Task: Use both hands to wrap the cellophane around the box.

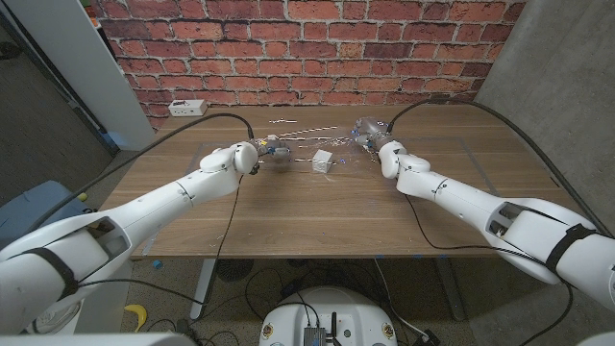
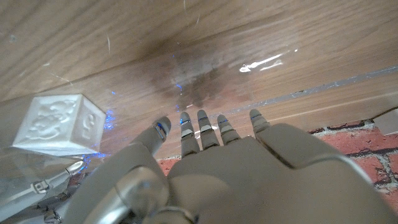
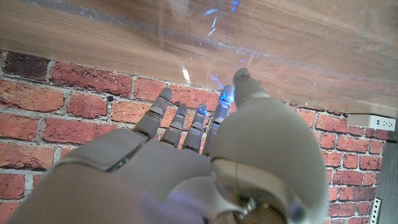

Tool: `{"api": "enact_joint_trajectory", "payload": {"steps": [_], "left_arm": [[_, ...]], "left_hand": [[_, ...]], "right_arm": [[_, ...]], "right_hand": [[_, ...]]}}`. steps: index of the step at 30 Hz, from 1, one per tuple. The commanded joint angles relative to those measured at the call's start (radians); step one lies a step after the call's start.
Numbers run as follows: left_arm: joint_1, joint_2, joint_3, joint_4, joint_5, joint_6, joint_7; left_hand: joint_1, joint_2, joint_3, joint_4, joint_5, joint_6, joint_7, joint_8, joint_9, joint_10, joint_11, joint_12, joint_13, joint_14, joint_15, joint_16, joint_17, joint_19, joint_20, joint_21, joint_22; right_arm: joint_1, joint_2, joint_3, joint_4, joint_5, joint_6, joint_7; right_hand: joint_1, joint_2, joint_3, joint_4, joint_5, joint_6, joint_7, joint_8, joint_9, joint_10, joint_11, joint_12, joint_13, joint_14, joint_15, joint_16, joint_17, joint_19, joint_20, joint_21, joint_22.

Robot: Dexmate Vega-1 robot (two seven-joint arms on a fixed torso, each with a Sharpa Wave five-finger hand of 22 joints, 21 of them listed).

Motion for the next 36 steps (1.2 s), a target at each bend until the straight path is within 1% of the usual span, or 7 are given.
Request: {"api": "enact_joint_trajectory", "payload": {"steps": [1,3,12,18,20,23,36], "left_arm": [[-0.023,-0.011,0.044,0.008,0.039,0.021,-0.066],[-0.023,-0.010,0.047,0.004,0.047,0.026,-0.068],[-0.023,-0.013,0.052,-0.003,0.069,0.036,-0.075],[-0.028,-0.021,0.055,0.001,0.083,0.036,-0.074],[-0.030,-0.024,0.055,0.004,0.085,0.034,-0.074],[-0.035,-0.029,0.060,0.010,0.092,0.033,-0.077],[-0.053,-0.050,0.071,0.043,0.104,0.018,-0.086]], "left_hand": [[0.013,0.029,0.002,-0.008,-0.001,-0.022,-0.005,-0.002,0.001,-0.012,0.000,0.003,0.003,-0.014,0.000,0.005,0.001,-0.009,0.003,0.003,-0.001],[0.013,0.028,0.001,-0.009,-0.001,-0.025,-0.006,-0.001,0.001,-0.017,0.001,0.003,0.003,-0.017,0.002,0.005,0.001,-0.010,0.003,0.003,-0.001],[0.010,0.018,-0.010,-0.014,-0.003,-0.055,-0.017,-0.001,0.000,-0.034,0.002,0.005,0.003,-0.028,0.009,0.006,0.001,-0.017,0.003,0.003,-0.002],[0.007,0.010,-0.018,-0.019,-0.004,-0.072,-0.017,0.000,0.000,-0.046,0.005,0.005,0.003,-0.036,0.014,0.006,0.000,-0.021,0.003,0.003,-0.002],[0.006,0.009,-0.021,-0.020,-0.004,-0.078,-0.019,-0.001,0.000,-0.049,0.007,0.005,0.003,-0.039,0.015,0.007,0.000,-0.023,0.003,0.003,-0.003],[0.005,0.007,-0.024,-0.022,-0.004,-0.080,-0.018,0.001,0.000,-0.051,0.010,0.006,0.003,-0.041,0.019,0.007,0.000,-0.025,0.003,0.003,-0.003],[0.002,0.008,-0.031,-0.027,-0.003,-0.092,-0.016,0.005,0.000,-0.064,0.011,0.008,0.003,-0.050,0.026,0.007,0.000,-0.029,0.003,0.003,-0.003]], "right_arm": [[-0.057,-0.040,0.059,-0.099,0.027,-0.037,-0.024],[-0.078,-0.055,0.079,-0.134,0.039,-0.039,-0.036],[-0.211,-0.131,0.187,-0.319,0.072,-0.032,-0.155],[-0.292,-0.198,0.235,-0.432,0.088,0.011,-0.159],[-0.316,-0.221,0.253,-0.474,0.104,0.008,-0.130],[-0.348,-0.259,0.283,-0.527,0.152,0.027,-0.068],[-0.418,-0.395,0.346,-0.699,0.280,0.024,0.201]], "right_hand": [[-0.026,0.003,0.011,0.003,0.004,-0.173,0.002,-0.086,0.001,-0.072,0.007,-0.009,0.006,-0.012,-0.015,-0.014,0.005,0.000,0.009,-0.002,0.000],[-0.033,0.006,0.013,0.006,0.004,-0.205,0.007,-0.094,0.001,-0.087,0.010,-0.009,0.006,-0.014,-0.015,-0.015,0.007,0.000,0.009,-0.002,0.000],[-0.054,0.020,0.014,0.020,0.002,-0.202,0.016,-0.087,0.002,-0.098,0.016,-0.006,0.006,-0.017,-0.015,-0.015,0.012,0.006,0.007,0.000,0.001],[-0.073,0.033,0.032,0.026,-0.003,-0.070,0.027,-0.040,0.005,-0.007,0.020,0.031,0.006,0.021,-0.026,-0.005,0.014,0.030,-0.016,0.008,0.001],[-0.082,0.030,0.036,0.028,-0.005,-0.029,0.035,-0.030,0.005,0.017,0.021,0.037,0.006,0.027,-0.027,-0.006,0.013,0.033,-0.020,0.007,0.001],[-0.094,0.021,0.033,0.030,-0.008,-0.021,0.047,-0.030,0.005,0.021,0.026,0.037,0.006,0.037,-0.025,-0.004,0.013,0.032,-0.018,0.006,0.001],[-0.248,-0.041,-0.029,0.081,-0.011,-0.067,0.075,-0.068,0.004,0.006,0.071,0.023,0.008,0.016,0.014,-0.018,0.016,-0.009,0.028,-0.007,0.003]]}}
